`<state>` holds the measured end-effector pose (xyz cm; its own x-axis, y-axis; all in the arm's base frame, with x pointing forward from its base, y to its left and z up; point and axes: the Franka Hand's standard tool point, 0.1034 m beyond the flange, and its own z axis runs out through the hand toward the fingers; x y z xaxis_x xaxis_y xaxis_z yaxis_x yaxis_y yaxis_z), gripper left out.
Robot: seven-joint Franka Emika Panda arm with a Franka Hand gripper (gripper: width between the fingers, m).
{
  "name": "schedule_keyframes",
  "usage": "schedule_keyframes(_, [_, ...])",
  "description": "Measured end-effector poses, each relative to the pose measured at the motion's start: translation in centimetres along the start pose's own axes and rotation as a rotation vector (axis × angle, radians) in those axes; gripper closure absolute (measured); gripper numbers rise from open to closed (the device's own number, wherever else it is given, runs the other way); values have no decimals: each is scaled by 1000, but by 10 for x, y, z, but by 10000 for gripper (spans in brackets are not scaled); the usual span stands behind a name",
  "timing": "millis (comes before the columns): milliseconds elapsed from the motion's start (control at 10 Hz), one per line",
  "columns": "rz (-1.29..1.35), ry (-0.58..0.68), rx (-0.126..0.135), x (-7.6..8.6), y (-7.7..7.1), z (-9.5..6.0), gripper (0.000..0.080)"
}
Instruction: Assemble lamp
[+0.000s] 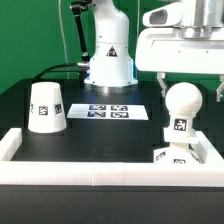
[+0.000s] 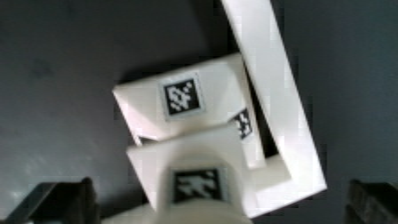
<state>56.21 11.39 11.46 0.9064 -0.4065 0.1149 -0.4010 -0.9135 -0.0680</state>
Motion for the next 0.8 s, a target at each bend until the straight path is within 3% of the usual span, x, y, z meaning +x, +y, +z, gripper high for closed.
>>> schedule_keyframes(400, [-22, 3, 3, 1, -3, 1, 101])
schedule_keyframes(500, [-108, 31, 22, 0, 13, -3, 101])
schedule_keyframes(600, [-155, 44, 30, -7, 45, -8, 101])
schedule_keyframes(800, [-189, 42, 23, -10, 92, -11, 101])
